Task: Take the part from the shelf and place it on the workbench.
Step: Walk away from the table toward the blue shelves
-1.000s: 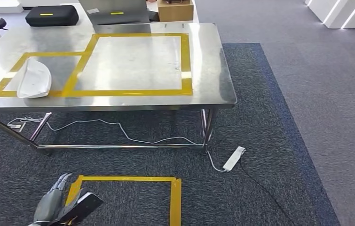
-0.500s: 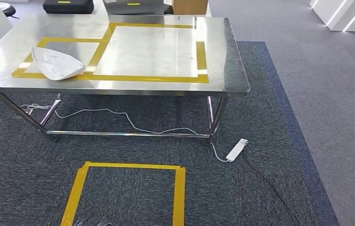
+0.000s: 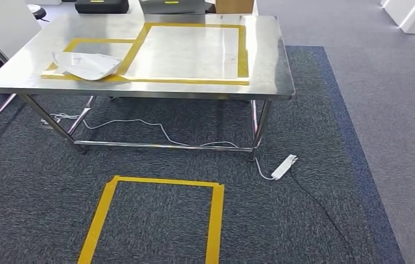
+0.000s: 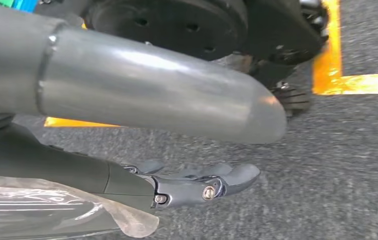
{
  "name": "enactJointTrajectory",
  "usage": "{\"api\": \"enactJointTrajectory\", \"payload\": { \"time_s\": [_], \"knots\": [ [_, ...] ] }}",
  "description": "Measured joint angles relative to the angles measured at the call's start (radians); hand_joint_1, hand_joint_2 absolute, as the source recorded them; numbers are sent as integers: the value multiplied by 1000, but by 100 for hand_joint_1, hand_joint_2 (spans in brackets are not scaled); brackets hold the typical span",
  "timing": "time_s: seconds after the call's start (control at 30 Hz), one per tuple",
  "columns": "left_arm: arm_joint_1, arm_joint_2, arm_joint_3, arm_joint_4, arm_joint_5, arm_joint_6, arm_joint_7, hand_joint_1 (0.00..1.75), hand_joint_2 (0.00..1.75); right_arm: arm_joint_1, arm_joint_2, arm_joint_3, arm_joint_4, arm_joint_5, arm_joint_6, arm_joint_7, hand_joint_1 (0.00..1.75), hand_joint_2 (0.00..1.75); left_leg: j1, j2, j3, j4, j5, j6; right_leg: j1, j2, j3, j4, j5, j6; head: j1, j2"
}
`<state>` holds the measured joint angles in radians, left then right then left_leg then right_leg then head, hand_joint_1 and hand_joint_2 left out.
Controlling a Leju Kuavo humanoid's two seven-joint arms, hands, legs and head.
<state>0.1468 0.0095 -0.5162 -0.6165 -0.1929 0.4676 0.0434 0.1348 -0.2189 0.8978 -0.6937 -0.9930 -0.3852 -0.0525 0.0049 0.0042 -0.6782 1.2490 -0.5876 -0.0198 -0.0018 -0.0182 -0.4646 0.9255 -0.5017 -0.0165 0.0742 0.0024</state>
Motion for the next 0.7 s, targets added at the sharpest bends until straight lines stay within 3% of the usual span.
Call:
{"api": "enactJointTrajectory", "payload": {
  "time_s": [0.03, 0.07, 0.13, 0.2, 0.23, 0.3, 0.33, 0.4, 0.47, 0.5, 0.53, 0.57, 0.6, 0.63, 0.7],
  "knots": [
    [-15, -7, 0, 30, 0, 0, -15, 0, 0, -7, 8, 0, 21, 2, 8, -3, 0, 0, 4, 0, 11, 22, 9, -4, -1, -2, -18, 12, 7, 3, -1, 0],
    [-28, -13, -1, 57, 0, 0, -27, 0, 0, -13, 15, 0, 39, 4, 14, -6, 0, 0, 8, 0, 38, 7, 34, -8, -4, -3, -37, 26, 12, 6, -1, 0],
    [-48, -23, -1, 99, -1, 0, -38, 0, 0, -23, 26, 0, 67, 6, 20, -9, 0, 0, 15, -1, 130, -110, 71, -14, -7, -3, -75, 55, 21, 17, -1, 0],
    [-62, -34, -2, 130, -1, 1, -47, 0, 0, -30, 32, -1, 90, 9, 25, -12, 0, 0, 15, -4, 195, -221, 62, -8, -5, -2, -102, 75, 31, 30, -2, 0],
    [-68, -39, -2, 146, 0, 2, -52, 0, 0, -32, 35, -1, 101, 12, 30, -13, 0, 0, 13, -5, 203, -244, 53, -2, -4, -2, -110, 78, 39, 36, -3, 0],
    [-78, -46, -2, 176, 4, 6, -63, 0, 0, -37, 41, -1, 127, 21, 41, -16, 0, 0, 10, -4, 188, -249, 63, 18, -7, -1, -119, 79, 52, 49, -3, 0],
    [-83, -48, -2, 190, 6, 10, -69, 0, 0, -39, 44, 0, 139, 25, 47, -18, 0, 0, 9, -2, 178, -250, 72, 29, -9, 1, -126, 85, 42, 55, -3, 0],
    [-94, -55, -3, 215, 8, 16, -77, 0, 0, -44, 50, 0, 159, 32, 54, -21, 0, 0, 8, 2, 152, -253, 94, 48, -12, 7, -156, 149, -30, 62, -1, 0],
    [-103, -61, -3, 233, 9, 18, -82, 0, 0, -48, 54, 0, 173, 36, 56, -23, 0, 0, 2, 3, 121, -252, 119, 57, -11, 12, -189, 277, -126, 65, 2, 0],
    [-106, -63, -3, 240, 10, 18, -82, 0, 0, -48, 55, 0, 178, 37, 56, -23, 0, 0, -2, 4, 105, -252, 131, 59, -10, 13, -195, 332, -149, 64, 3, 0],
    [-109, -64, -3, 247, 10, 18, -82, 0, 0, -49, 56, 0, 182, 38, 56, -23, 0, 0, -6, 4, 90, -251, 143, 60, -9, 14, -188, 361, -148, 61, 3, 0],
    [-111, -65, -3, 252, 11, 18, -82, 0, 0, -49, 56, 0, 185, 38, 57, -23, 0, 0, -10, 4, 75, -251, 155, 61, -6, 14, -164, 355, -125, 55, 3, 0],
    [-112, -67, -3, 257, 12, 18, -82, 0, 0, -49, 57, 1, 187, 38, 57, -23, 0, 0, -13, 4, 62, -251, 167, 61, -3, 15, -121, 313, -93, 47, 3, 0],
    [-114, -69, -3, 260, 12, 18, -82, 0, 0, -51, 57, 1, 189, 38, 57, -24, 0, 0, -15, 4, 52, -250, 179, 61, 3, 15, -64, 243, -70, 35, 3, 0],
    [-117, -75, -4, 265, 13, 19, -83, 0, 0, -58, 56, 0, 193, 38, 57, -25, 0, 0, -18, 5, 39, -251, 201, 57, 16, 13, 49, 76, -70, 13, 2, 0]
  ]
}}
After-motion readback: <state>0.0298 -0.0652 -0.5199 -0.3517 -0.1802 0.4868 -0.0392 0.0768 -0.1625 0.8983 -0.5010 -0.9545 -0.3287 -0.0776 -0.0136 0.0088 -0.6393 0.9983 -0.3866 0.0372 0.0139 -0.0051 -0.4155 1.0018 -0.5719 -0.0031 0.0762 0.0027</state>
